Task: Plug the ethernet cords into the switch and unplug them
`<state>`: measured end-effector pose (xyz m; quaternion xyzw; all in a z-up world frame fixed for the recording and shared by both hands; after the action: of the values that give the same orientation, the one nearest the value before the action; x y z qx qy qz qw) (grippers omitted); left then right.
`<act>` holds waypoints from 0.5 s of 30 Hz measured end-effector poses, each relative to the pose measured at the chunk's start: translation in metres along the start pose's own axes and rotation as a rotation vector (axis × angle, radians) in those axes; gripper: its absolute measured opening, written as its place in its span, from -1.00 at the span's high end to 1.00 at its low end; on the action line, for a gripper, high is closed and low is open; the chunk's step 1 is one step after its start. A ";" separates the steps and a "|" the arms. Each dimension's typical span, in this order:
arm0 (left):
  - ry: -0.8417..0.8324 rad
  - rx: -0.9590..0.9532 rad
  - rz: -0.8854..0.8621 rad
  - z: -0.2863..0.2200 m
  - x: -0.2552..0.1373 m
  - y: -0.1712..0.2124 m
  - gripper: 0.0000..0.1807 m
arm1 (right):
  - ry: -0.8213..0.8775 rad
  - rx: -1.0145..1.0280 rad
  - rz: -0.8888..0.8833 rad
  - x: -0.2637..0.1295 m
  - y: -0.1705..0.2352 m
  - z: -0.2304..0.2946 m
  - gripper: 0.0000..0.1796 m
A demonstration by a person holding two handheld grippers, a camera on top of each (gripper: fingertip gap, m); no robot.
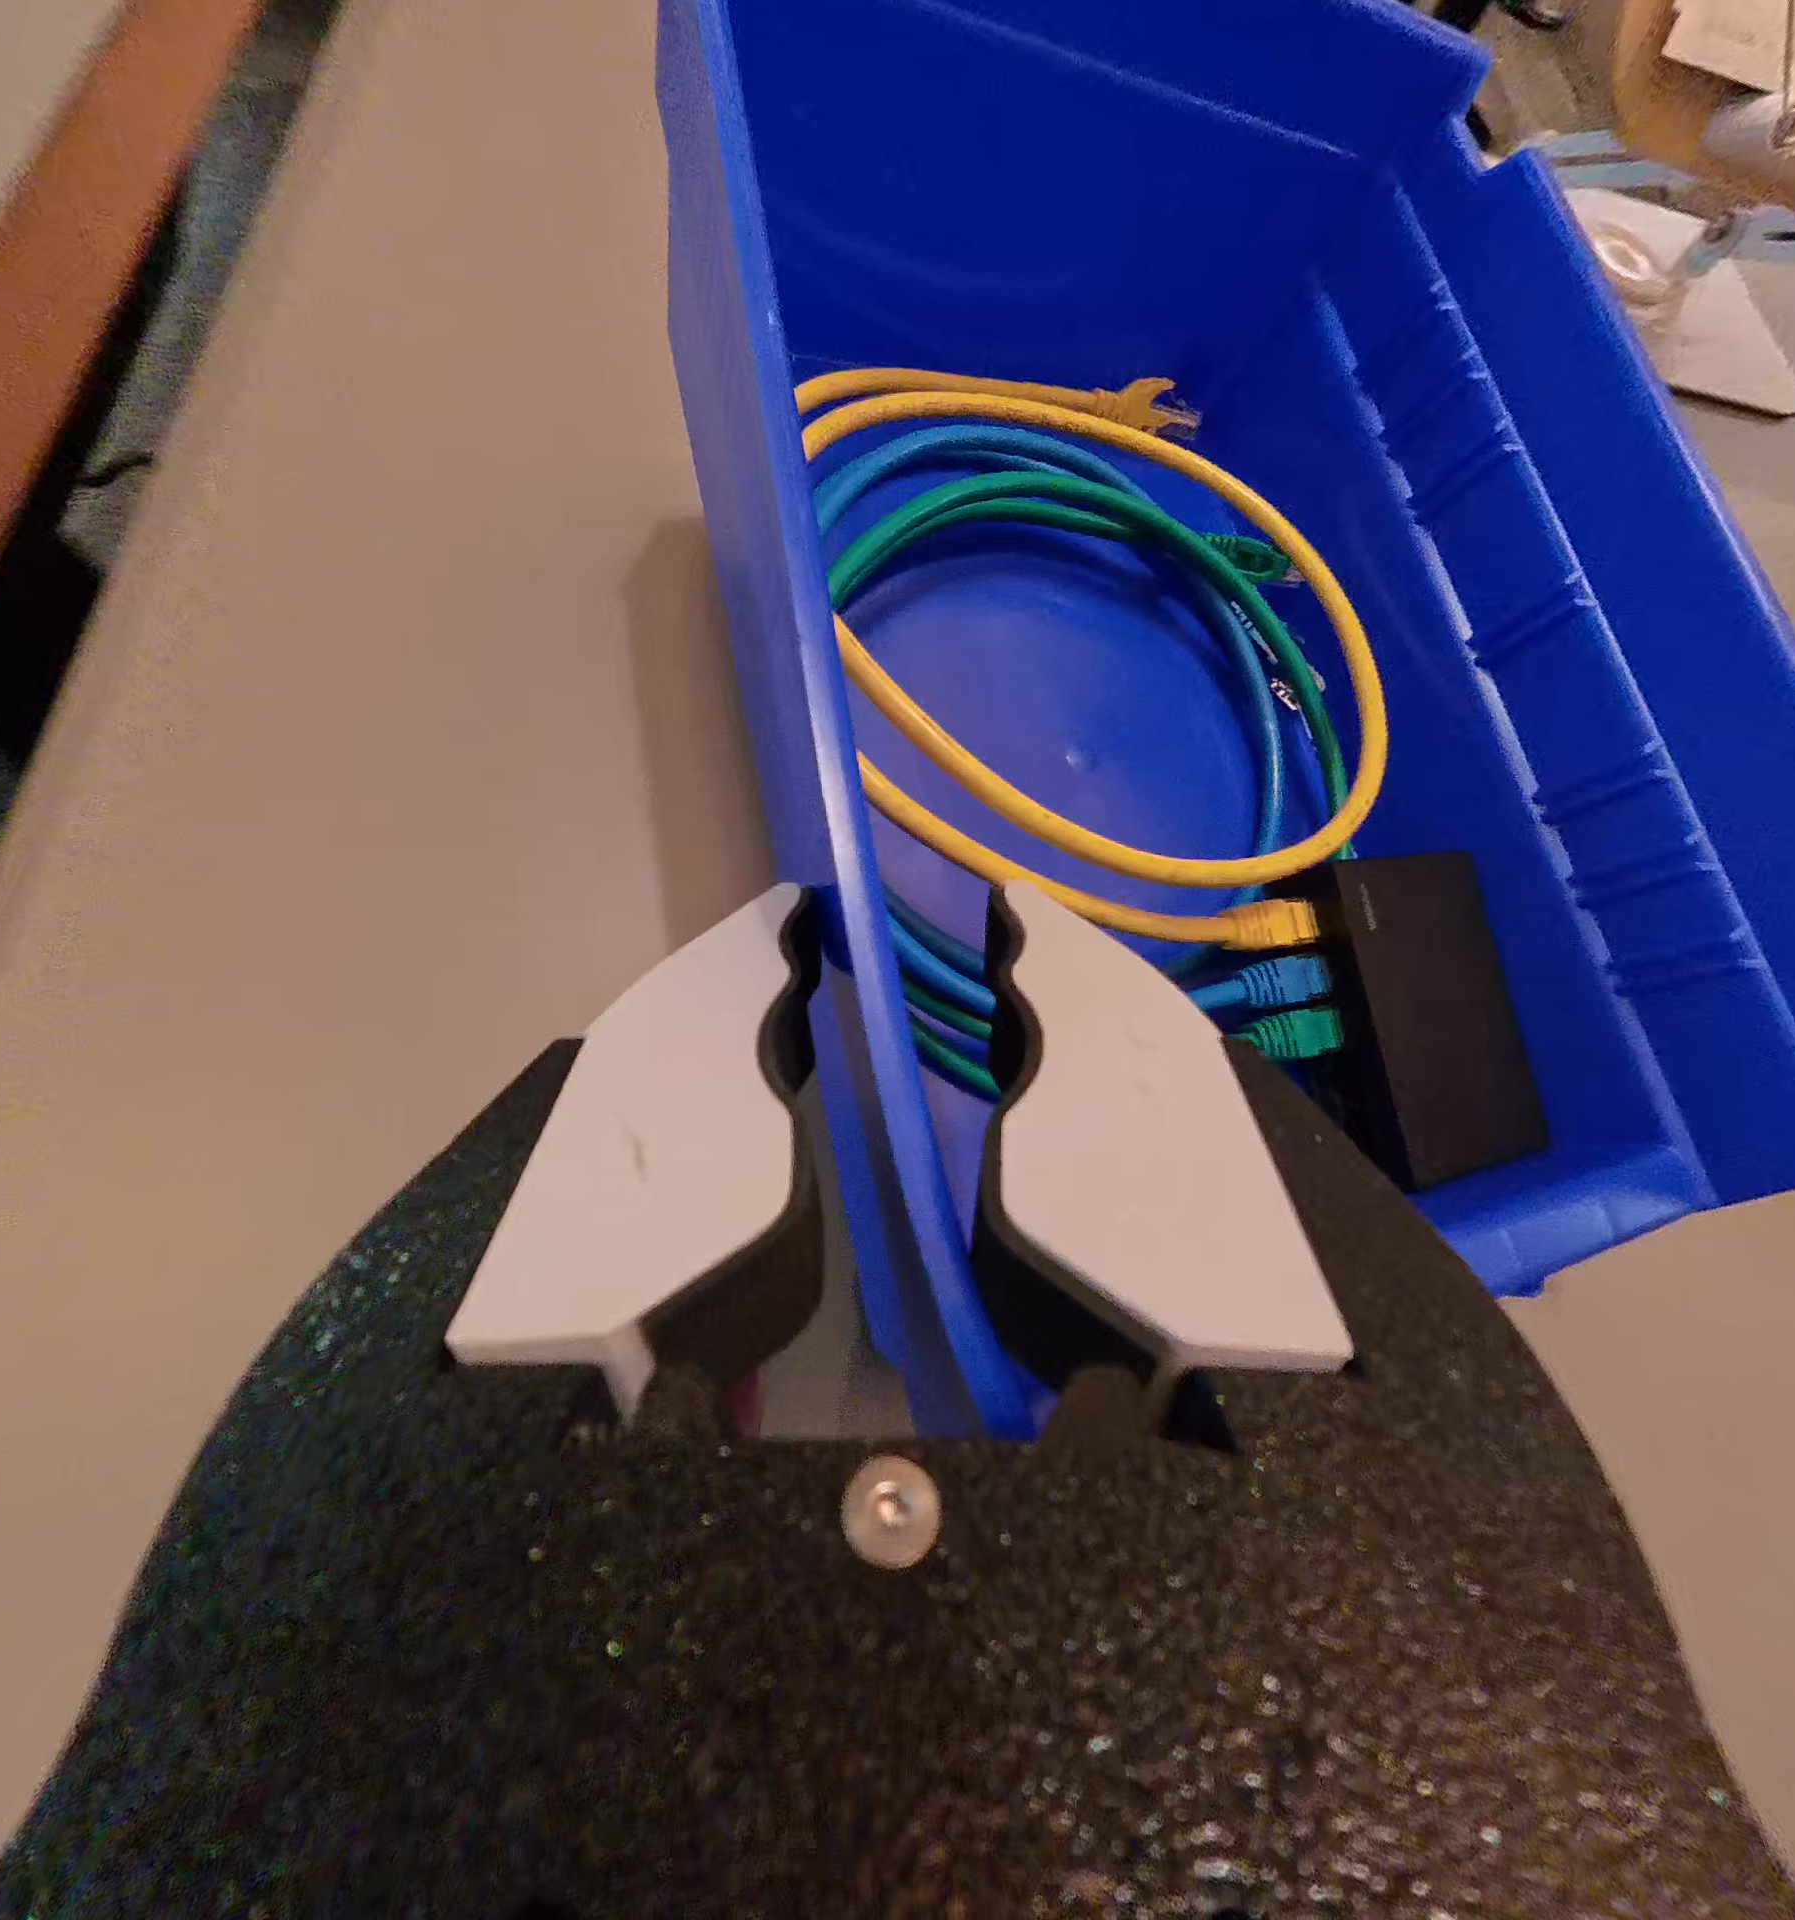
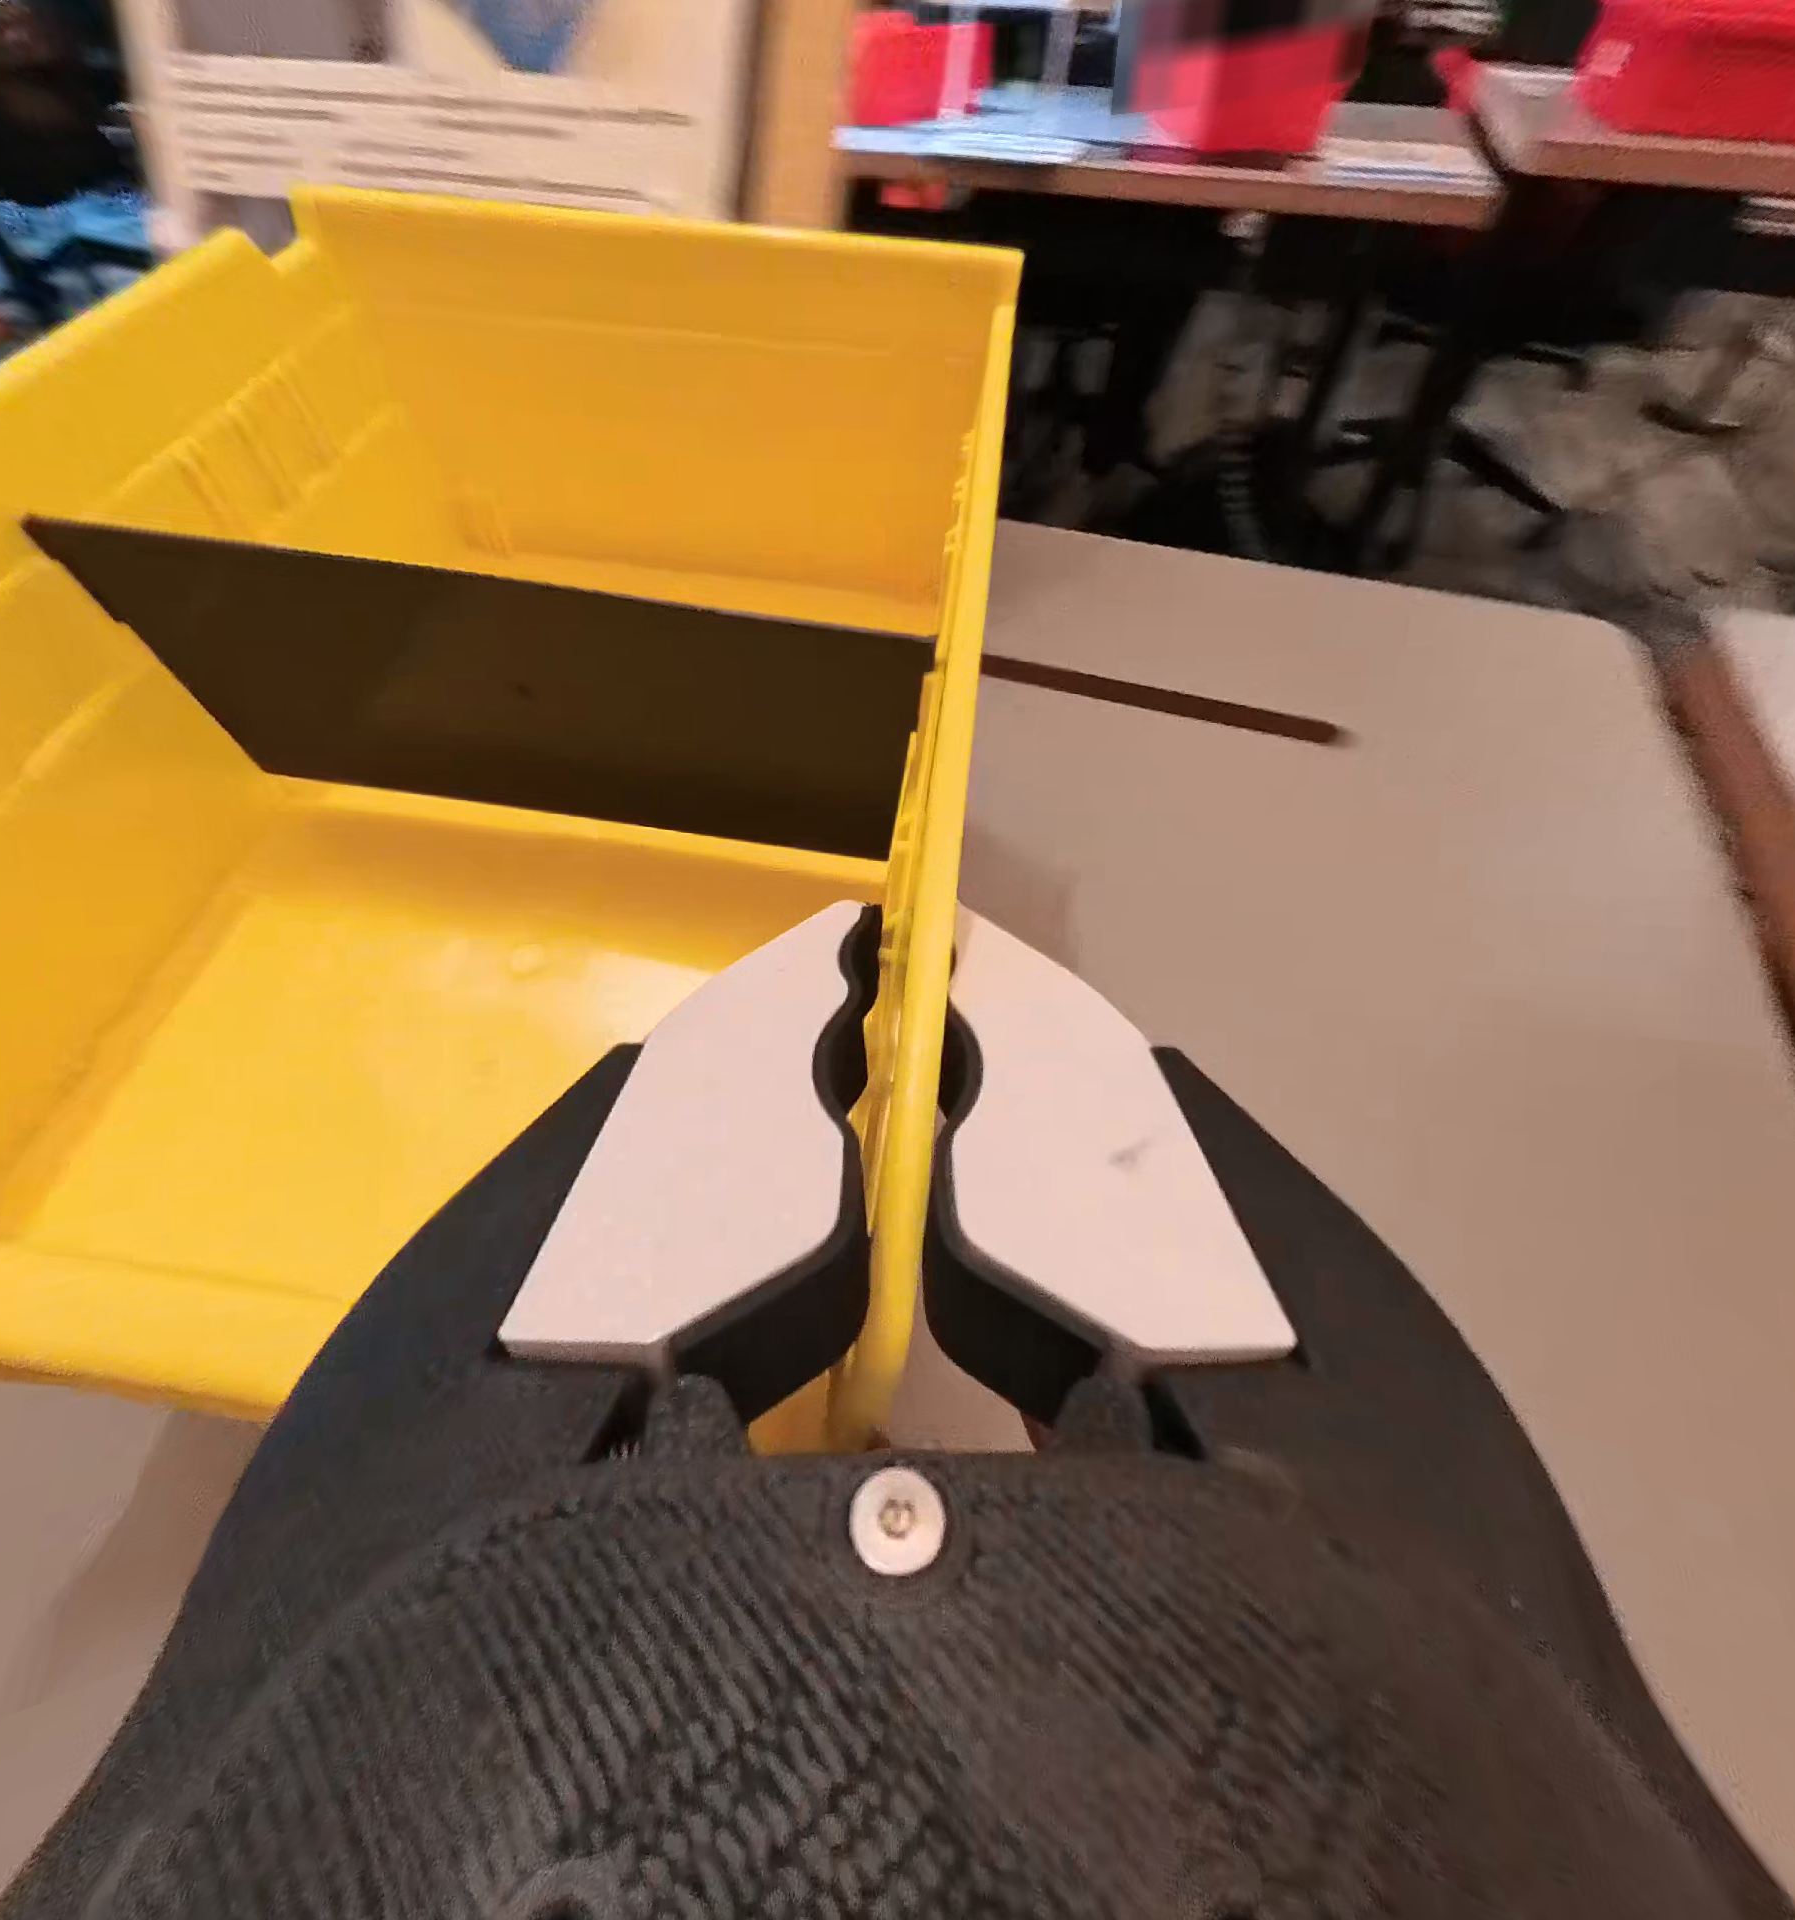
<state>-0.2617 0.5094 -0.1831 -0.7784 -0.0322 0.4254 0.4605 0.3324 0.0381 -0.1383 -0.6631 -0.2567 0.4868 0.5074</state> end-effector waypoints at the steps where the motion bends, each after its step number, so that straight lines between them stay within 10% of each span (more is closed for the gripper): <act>1: 0.018 0.003 0.010 -0.008 0.015 -0.008 0.67 | 0.051 0.025 0.003 -0.008 0.007 -0.024 0.93; 15: 0.144 0.067 0.123 -0.024 0.135 -0.071 0.65 | 0.247 0.112 0.149 0.000 0.061 -0.134 0.93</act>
<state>-0.1351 0.5931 -0.2105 -0.7916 0.0634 0.3967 0.4605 0.4446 -0.0402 -0.1932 -0.7060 -0.1148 0.4513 0.5336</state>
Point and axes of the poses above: each gripper's, where its closed fingertips meet, x out along the fingers, y out of its underside, z = x × y across the jaws, the point moved 7 cm from there along -x, back along the fingers, and after that the axes turned 3 degrees about z, right-handed, at the moved point
